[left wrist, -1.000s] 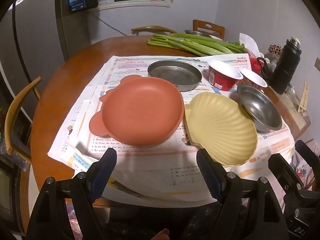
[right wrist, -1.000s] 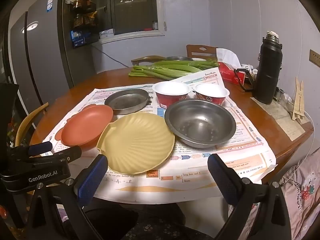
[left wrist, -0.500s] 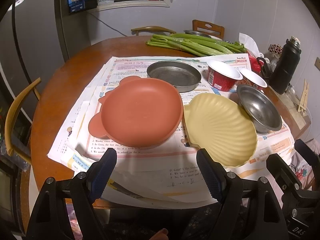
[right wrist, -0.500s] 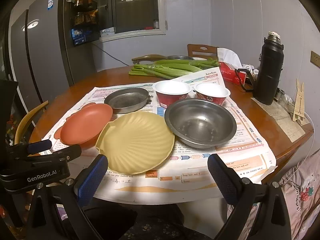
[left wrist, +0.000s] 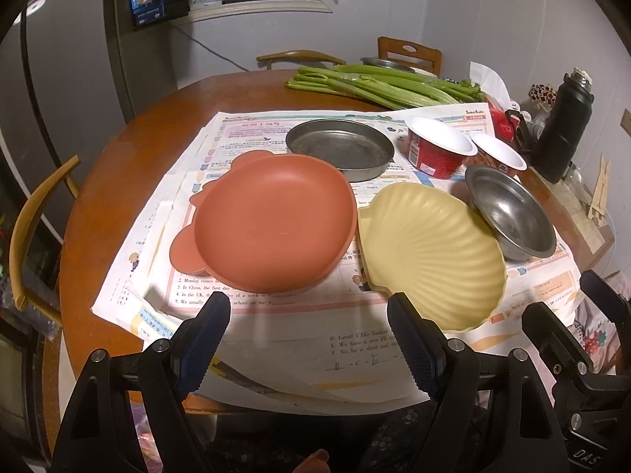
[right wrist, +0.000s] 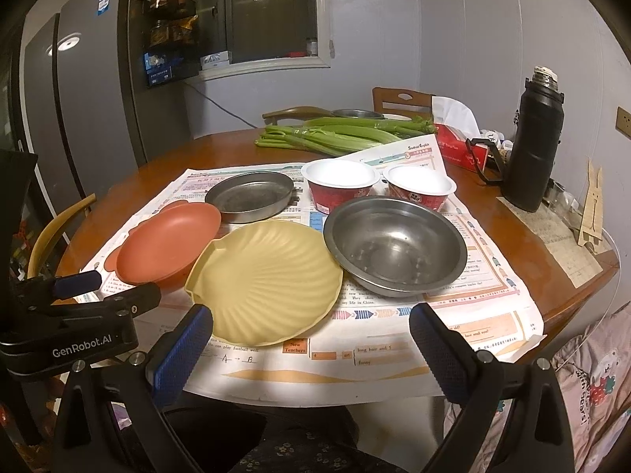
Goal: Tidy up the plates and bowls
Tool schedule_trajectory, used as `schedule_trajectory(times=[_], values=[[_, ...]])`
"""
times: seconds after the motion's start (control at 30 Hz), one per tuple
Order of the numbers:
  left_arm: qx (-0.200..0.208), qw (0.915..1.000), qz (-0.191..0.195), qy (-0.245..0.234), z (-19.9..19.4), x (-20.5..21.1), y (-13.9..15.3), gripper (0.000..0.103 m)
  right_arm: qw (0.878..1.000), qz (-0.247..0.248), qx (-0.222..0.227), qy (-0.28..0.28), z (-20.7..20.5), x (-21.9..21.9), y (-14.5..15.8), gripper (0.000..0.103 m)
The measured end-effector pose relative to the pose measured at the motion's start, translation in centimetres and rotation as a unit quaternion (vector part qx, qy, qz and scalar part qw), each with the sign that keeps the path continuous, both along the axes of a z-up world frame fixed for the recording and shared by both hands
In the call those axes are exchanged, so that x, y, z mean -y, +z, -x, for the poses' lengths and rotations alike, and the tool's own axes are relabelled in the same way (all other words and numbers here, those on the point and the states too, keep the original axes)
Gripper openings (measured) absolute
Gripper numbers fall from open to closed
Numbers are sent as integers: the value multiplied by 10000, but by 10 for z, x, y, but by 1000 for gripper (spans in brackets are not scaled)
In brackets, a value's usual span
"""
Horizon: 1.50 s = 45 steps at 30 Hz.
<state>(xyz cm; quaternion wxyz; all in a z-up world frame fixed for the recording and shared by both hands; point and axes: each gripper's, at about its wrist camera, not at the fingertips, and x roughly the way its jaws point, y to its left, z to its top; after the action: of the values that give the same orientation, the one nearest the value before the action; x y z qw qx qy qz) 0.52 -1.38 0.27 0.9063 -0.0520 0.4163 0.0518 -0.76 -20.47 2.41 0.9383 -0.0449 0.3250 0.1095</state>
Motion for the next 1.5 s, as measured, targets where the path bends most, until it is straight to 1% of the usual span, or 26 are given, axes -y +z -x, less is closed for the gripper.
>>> schedule_trajectory(times=[0.7,0.9,1.07,1.23,1.37,1.5], values=[[-33,10000,57,58,-5,-7,-1,83,9999,116,-34,42,-9,-2,-2,101],[-60,9999,110,104,-9,-14,-2,83,9998,199,-30,97,-11,-12,-3,101],[7,9995,180,243,-11,-29,2,83,9994,231,-4,264,-17,-24,0,101],[24,9977,355,576,-15,-57,3,83,9985,227,0,505,-30,-38,7,101],[-56,9950,538,844,-20,-81,-2,83,9962,269,31,826,-45,-55,12,101],[-177,9928,733,936,-26,-96,-7,83,9924,222,-133,1202,-70,-74,14,100]])
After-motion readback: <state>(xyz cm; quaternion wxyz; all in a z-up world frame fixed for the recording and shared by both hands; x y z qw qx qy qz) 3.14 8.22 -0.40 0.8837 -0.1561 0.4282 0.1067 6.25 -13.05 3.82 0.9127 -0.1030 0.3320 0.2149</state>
